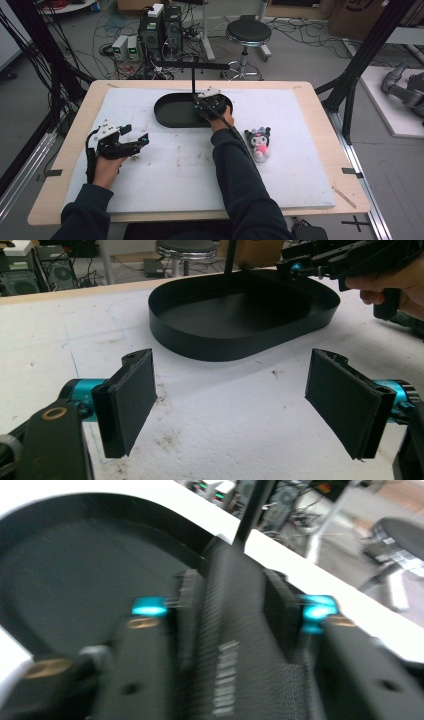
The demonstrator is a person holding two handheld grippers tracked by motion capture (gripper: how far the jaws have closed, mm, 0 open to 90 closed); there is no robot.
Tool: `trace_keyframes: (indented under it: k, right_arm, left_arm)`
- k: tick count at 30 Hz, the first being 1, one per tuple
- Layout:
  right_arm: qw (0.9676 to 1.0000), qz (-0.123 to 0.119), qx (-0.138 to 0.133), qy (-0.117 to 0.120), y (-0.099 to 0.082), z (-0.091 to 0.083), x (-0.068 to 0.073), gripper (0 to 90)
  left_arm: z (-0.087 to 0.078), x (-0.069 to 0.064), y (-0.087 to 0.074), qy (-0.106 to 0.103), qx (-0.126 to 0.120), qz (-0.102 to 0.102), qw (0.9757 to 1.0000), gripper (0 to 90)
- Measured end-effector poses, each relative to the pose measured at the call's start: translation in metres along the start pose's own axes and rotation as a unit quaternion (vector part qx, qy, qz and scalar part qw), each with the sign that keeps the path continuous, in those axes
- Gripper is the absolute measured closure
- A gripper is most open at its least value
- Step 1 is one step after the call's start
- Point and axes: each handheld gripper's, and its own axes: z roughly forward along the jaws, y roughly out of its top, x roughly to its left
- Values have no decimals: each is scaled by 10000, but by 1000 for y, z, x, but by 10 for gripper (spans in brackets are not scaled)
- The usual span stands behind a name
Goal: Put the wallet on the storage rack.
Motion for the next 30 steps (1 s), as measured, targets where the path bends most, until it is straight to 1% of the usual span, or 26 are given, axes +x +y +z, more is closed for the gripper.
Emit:
trace_keyframes:
  k: [2,4,5,6,7,9,10,12,13,15,16,17,19,20,22,24,26,27,28,29,30]
  right_arm:
    - [9996,214,-85,187,2,-6,-5,462]
    - [9991,244,-191,299,6,-17,-11,458]
    - [9990,241,-220,312,8,-22,-13,450]
    - [9988,234,-277,329,9,-30,-17,444]
    - [9982,272,-328,422,11,-40,-22,425]
    - [9968,413,-314,609,11,-54,-31,385]
    - [9963,442,-236,704,11,-63,-36,373]
    - [9963,415,-113,743,6,-81,-44,329]
    - [9964,370,-119,749,1,-91,-47,319]
    - [9973,249,4,691,-11,-109,-52,278]
    - [9974,220,123,673,-16,-114,-54,259]
    - [9979,158,195,600,-26,-124,-57,256]
    - [9984,168,301,457,-46,-139,-63,240]
    - [9987,200,338,326,-58,-145,-67,233]
    - [9979,387,494,144,-81,-156,-73,216]
    - [9967,537,610,88,-102,-165,-79,216]
    - [9958,643,645,-12,-118,-171,-84,217]
    - [9955,693,646,-70,-125,-173,-85,218]
    - [9950,749,665,-68,-130,-175,-87,218]
    - [9943,792,714,-23,-132,-176,-89,217]
    - [9940,818,724,-33,-132,-178,-91,217]
  left_arm:
    - [0,1,0,5,3,4,10000,201]
    - [-1,1,0,14,-6,0,10000,201]
    - [-1,1,0,11,-9,3,10000,201]
    - [-2,1,0,14,-9,-2,10000,201]
    - [-2,1,0,9,-10,-9,10000,201]
    - [-2,1,-1,3,-23,-23,10000,201]
    - [-2,1,-1,-1,-20,-39,10000,201]
    - [-2,2,-1,-49,-39,-96,9999,200]
    - [-2,2,-1,-52,-54,-127,9999,199]
    - [-2,2,-1,-48,-63,-167,9998,179]
    - [-2,2,-1,33,-73,-144,9999,176]
    - [-2,2,-1,81,-84,-139,9998,175]
    - [-2,3,0,110,-114,-191,9997,176]
    - [-3,3,0,101,-152,-213,9996,176]
    - [-5,4,0,84,-185,-230,9995,176]
    - [-6,5,-1,113,-178,-225,9995,181]
    - [-7,5,-2,134,-124,-239,9995,190]
    - [-7,5,-2,143,-133,-248,9995,190]
    - [-7,5,-2,143,-148,-253,9995,192]
    - [-7,5,-2,148,-159,-233,9995,195]
    - [-7,5,-2,162,-164,-236,9995,196]
